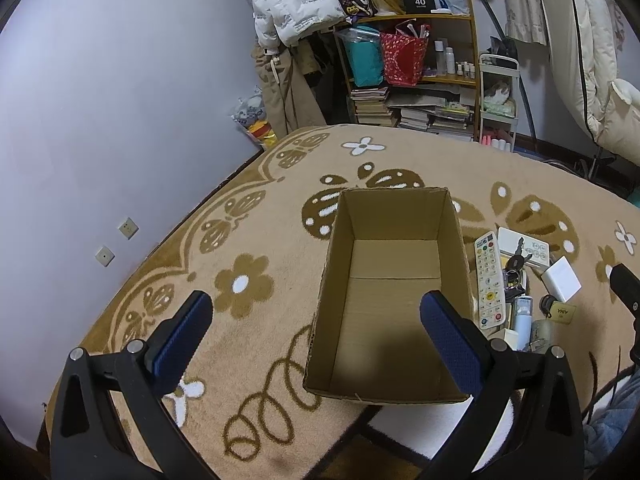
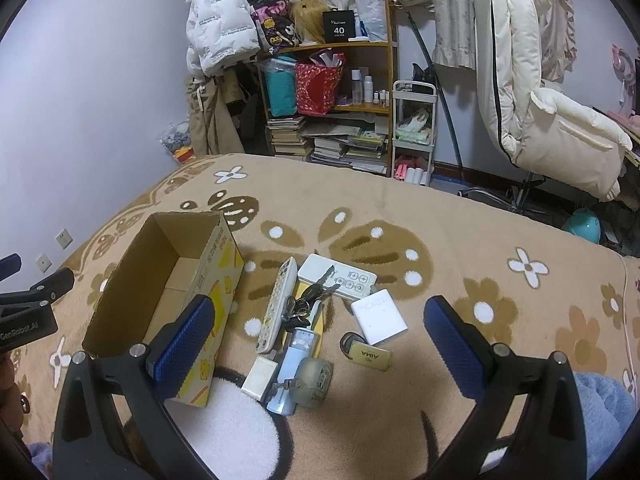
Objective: Organize rigid objects
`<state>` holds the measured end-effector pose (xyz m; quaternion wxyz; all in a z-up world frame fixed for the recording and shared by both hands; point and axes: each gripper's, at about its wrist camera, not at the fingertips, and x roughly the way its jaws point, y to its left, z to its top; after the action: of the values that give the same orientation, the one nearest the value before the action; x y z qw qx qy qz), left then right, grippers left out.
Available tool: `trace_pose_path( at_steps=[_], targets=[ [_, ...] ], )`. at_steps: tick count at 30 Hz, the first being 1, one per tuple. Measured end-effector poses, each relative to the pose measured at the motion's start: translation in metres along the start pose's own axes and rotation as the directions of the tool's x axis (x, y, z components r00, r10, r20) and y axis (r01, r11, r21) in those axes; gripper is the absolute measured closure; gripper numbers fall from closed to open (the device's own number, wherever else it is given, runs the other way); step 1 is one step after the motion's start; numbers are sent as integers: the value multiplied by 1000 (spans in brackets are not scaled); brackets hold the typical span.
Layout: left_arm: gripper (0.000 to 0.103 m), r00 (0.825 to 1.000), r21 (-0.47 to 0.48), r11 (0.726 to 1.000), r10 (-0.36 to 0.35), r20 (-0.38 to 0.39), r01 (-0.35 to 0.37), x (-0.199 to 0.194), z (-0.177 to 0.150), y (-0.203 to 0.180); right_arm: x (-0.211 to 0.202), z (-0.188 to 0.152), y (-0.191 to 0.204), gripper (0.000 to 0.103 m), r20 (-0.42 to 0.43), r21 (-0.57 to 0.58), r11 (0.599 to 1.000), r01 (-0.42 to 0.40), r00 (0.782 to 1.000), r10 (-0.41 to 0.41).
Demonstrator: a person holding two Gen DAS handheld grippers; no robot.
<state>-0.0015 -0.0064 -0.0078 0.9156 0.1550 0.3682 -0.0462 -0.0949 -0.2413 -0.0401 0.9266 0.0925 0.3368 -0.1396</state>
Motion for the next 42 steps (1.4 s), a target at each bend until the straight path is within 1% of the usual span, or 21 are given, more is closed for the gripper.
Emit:
trace_pose_path(
  at_steps=[19, 26, 42],
  targets=[
    [0, 1000, 28, 1000, 12, -14, -12, 2, -1, -1, 1, -1, 0, 0, -1, 0, 1000, 0, 1000, 0],
    [0, 1000, 8, 1000, 16, -27, -16, 4, 0, 4, 2, -1, 0, 0, -3, 0, 1000, 1, 1000, -1],
    [0, 999, 12, 1000, 18, -30, -18, 2, 2, 1, 2, -1, 1, 0, -4, -1, 1000, 1, 1000, -1]
  ],
)
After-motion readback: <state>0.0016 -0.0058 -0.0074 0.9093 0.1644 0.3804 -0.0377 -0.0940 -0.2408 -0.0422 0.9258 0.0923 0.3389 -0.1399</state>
